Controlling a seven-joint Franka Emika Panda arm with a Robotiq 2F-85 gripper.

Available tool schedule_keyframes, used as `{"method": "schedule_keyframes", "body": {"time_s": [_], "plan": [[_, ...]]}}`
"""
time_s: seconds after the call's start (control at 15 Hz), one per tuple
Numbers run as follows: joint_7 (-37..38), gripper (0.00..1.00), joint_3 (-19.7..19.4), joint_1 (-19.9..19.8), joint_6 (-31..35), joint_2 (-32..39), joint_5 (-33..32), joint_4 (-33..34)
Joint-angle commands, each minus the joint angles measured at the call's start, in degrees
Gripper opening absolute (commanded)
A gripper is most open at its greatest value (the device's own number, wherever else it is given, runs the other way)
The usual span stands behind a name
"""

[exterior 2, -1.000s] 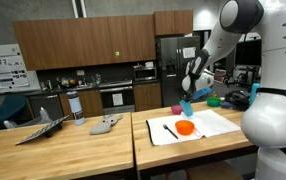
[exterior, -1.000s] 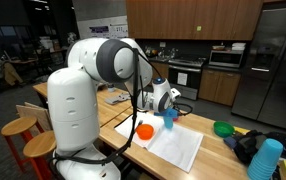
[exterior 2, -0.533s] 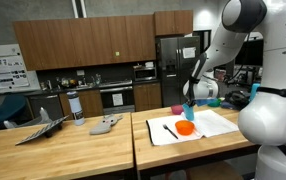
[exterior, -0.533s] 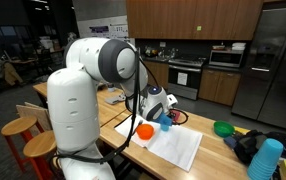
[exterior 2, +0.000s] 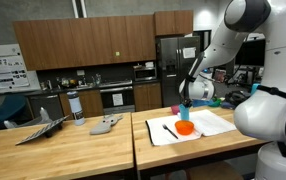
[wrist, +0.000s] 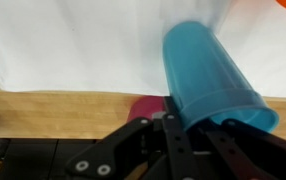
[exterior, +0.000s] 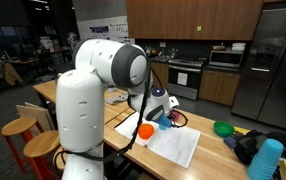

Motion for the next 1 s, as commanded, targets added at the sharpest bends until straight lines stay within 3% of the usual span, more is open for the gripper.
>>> {"method": "schedule_keyframes", "body": {"time_s": [0.0,0.2,0.4,0.67,0.93], "plan": [[-4.36,0.02,11.8,-14.37,1.63,5.72,1.04,1.99],[-6.02,0.02,19.92,-26.17,1.46,7.71,-1.01,1.08],[-8.12,0.02,25.28,-34.92,-1.12,7.62,-2.63,0.14],[-11.32,0.02,30.85,-43.43,-5.17,7.16,-5.27,-0.18],[-13.55,0.02,34.84,-48.59,-8.54,5.74,-6.41,-0.51]]}}
